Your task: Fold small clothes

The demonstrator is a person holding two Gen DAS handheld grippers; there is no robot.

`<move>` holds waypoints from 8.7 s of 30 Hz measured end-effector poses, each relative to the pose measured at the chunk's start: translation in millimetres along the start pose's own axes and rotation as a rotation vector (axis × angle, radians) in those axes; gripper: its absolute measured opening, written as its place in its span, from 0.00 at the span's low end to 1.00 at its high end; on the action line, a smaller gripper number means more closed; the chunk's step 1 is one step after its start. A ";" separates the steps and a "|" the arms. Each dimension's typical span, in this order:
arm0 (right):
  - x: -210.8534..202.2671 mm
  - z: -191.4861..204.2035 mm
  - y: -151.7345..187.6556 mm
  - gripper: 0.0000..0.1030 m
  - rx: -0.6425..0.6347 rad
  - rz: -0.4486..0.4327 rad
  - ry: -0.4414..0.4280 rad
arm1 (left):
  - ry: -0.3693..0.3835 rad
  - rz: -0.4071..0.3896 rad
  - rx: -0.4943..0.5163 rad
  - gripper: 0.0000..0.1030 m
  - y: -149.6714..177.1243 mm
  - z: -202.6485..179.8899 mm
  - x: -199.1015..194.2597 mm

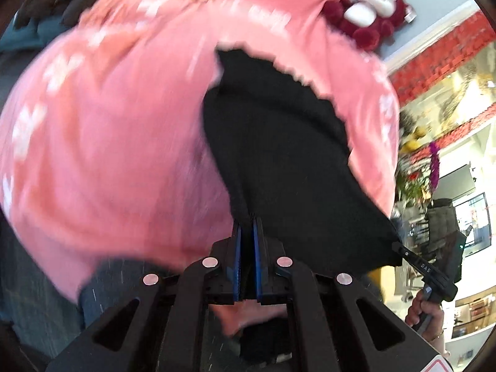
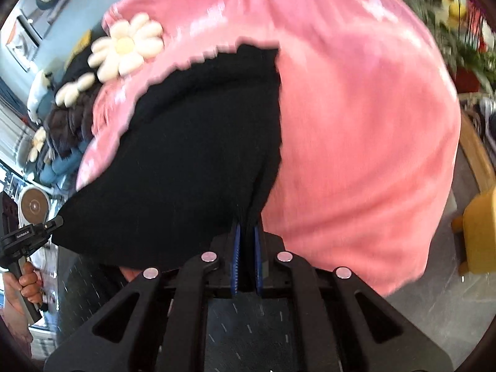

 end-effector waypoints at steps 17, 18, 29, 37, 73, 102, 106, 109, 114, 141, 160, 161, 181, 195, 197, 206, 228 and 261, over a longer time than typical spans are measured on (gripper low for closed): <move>238.0 -16.8 -207.8 0.07 0.043 -0.033 0.083 | -0.169 -0.082 0.133 0.05 -227.0 -10.1 211.1; 256.4 -21.8 -207.7 0.07 0.051 -0.014 0.097 | -0.182 -0.077 0.137 0.05 -228.8 -7.0 222.9; 274.0 -44.8 -204.4 0.37 0.095 -0.095 0.133 | -0.272 -0.088 0.047 0.35 -233.7 40.6 283.8; 242.6 -34.0 -170.7 0.54 0.009 -0.098 0.103 | -0.165 -0.087 0.052 0.60 -196.4 17.0 238.4; 227.1 -53.0 -74.7 0.06 0.133 0.062 0.053 | -0.124 0.053 -0.084 0.06 -107.3 67.9 218.6; 347.7 -13.3 -199.0 0.00 0.108 0.031 0.056 | -0.194 0.003 0.090 0.23 -191.1 6.6 306.8; 333.2 52.5 -192.1 0.06 -0.065 0.023 -0.068 | -0.196 -0.064 0.117 0.30 -207.8 2.0 301.9; 368.0 89.9 -166.1 0.06 -0.206 0.116 -0.077 | -0.252 -0.015 0.194 0.38 -203.5 6.6 325.4; 359.2 72.3 -197.3 0.09 -0.093 0.016 0.012 | -0.266 -0.007 0.232 0.38 -208.6 -8.5 316.8; 219.6 -42.4 -85.9 0.75 0.101 0.040 0.149 | -0.214 0.054 -0.039 0.77 -112.9 45.2 197.5; 151.0 -7.6 -101.9 0.06 0.064 0.118 -0.039 | -0.001 0.109 -0.176 0.04 -115.6 32.9 115.9; 157.4 -18.3 -74.4 0.06 0.071 0.167 -0.018 | -0.008 0.149 -0.185 0.04 -96.8 41.3 116.9; 228.3 -42.9 -132.4 0.51 -0.002 0.081 0.082 | -0.207 0.062 -0.011 0.66 -172.0 49.3 207.9; 258.2 -54.4 -155.9 0.06 -0.022 0.071 0.125 | -0.197 0.063 0.077 0.13 -186.6 52.0 247.1; 261.3 -70.0 -136.9 0.06 0.036 0.110 0.160 | -0.274 0.137 0.063 0.13 -167.6 69.9 251.3; 159.2 -62.1 -48.1 0.58 0.092 0.072 0.082 | -0.181 0.099 -0.046 0.47 -91.1 78.4 158.0; 197.2 -22.1 -15.7 0.10 -0.053 0.193 0.160 | -0.295 0.180 0.206 0.18 -40.1 21.7 173.9; 282.5 -2.9 -119.7 0.12 -0.093 0.123 0.188 | -0.286 0.106 0.222 0.43 -111.4 7.2 258.7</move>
Point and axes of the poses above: each gripper's, at about its wrist camera, not at the fingertips, and x roughly the way its jaws point, z to its left, y to its underside, the point moved 10 cm from there along x, roughly the way its jaws point, and after that the axes turned 11 degrees about -z, right-handed, at the moved point
